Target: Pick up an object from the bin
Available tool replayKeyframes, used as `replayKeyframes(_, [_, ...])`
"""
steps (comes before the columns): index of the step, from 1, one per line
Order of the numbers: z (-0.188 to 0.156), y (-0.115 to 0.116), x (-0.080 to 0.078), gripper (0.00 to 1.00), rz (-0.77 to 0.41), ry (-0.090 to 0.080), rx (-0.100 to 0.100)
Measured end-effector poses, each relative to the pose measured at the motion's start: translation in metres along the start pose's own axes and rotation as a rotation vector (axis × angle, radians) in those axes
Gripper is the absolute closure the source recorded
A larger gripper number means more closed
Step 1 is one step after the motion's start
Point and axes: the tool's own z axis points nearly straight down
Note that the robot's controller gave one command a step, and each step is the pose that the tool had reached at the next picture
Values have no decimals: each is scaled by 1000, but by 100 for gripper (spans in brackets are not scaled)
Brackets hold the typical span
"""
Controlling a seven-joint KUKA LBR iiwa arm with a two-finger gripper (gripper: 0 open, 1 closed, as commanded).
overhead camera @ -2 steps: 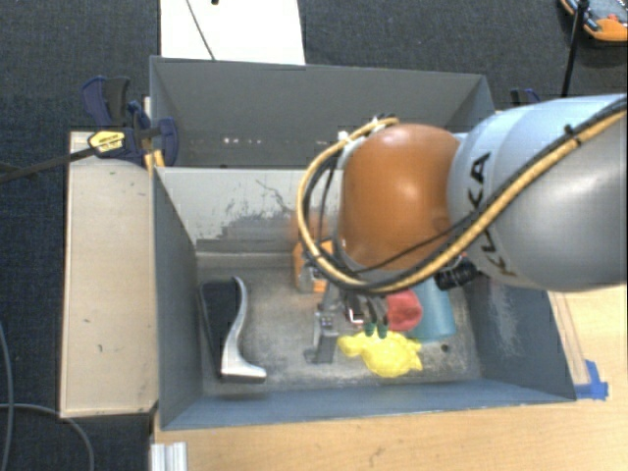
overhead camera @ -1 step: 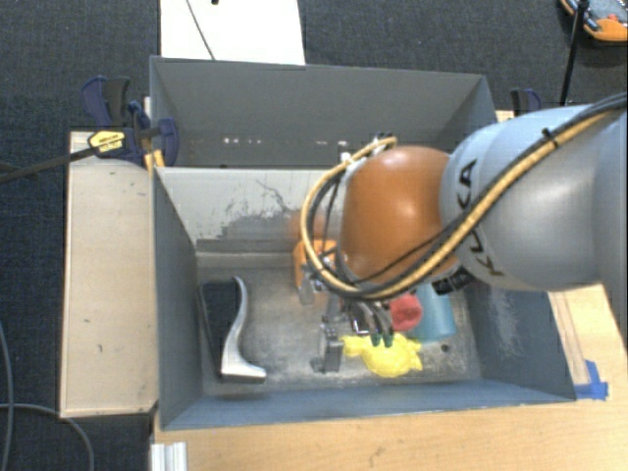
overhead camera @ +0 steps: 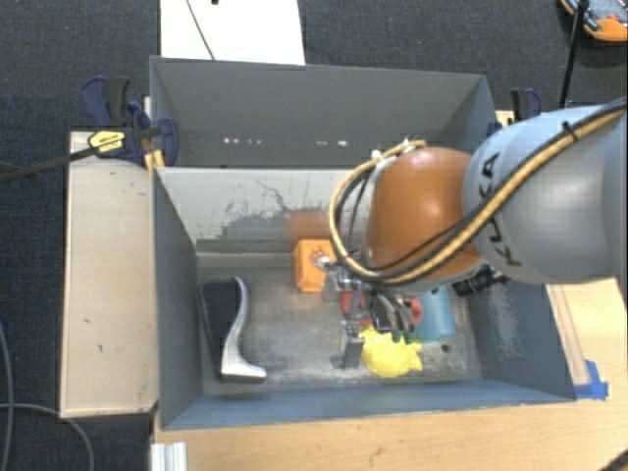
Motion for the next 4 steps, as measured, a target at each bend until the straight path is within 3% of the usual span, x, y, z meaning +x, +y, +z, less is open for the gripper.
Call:
replayKeyframes(1, [-50,-18,-6,0,88,-2,0])
replayKeyframes(2, [-26,-47,-52,0,46,-11,-1])
replayKeyframes(3, [3,-53,-60,0,28,-1,1])
replayKeyframes(4, [17,-56,-37,0,5,-8,0])
